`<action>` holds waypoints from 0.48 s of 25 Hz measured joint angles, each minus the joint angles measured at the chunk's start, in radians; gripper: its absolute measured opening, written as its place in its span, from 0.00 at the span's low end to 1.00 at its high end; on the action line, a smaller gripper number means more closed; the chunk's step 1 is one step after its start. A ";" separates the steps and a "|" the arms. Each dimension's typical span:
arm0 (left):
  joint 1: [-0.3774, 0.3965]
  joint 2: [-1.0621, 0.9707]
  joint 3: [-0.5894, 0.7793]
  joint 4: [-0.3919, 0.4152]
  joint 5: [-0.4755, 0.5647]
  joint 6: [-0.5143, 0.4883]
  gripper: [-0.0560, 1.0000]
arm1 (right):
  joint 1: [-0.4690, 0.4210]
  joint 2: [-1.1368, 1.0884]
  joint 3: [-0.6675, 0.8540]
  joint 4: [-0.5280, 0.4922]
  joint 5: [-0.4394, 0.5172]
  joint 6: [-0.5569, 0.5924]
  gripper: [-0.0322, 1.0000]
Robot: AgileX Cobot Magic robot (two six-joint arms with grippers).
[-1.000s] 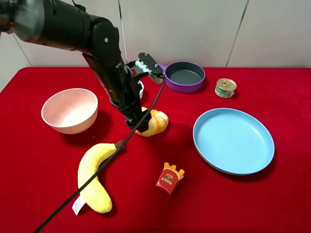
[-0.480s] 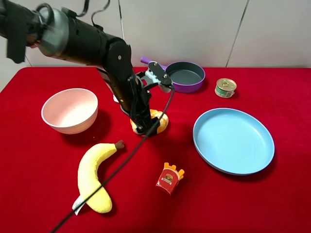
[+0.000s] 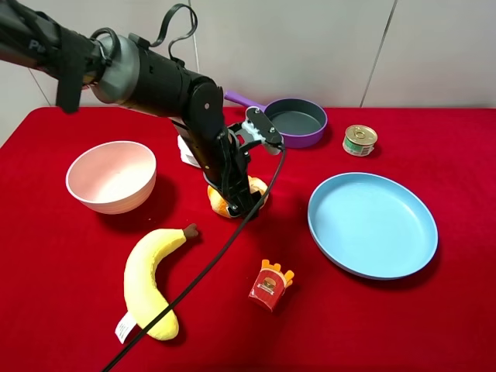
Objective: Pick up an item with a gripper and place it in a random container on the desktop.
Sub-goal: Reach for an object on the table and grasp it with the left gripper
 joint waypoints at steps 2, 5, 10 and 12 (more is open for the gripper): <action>0.000 0.005 -0.002 0.002 -0.001 0.001 0.91 | 0.000 0.000 0.000 0.001 -0.001 0.000 0.70; 0.000 0.006 -0.002 0.003 -0.002 0.001 0.91 | 0.000 0.000 0.000 0.001 -0.001 0.000 0.70; 0.000 0.021 -0.002 0.006 -0.003 0.001 0.91 | 0.000 0.000 0.000 0.001 -0.001 0.000 0.70; 0.000 0.023 -0.005 0.007 -0.004 0.002 0.90 | 0.000 0.000 0.000 0.001 -0.001 0.000 0.70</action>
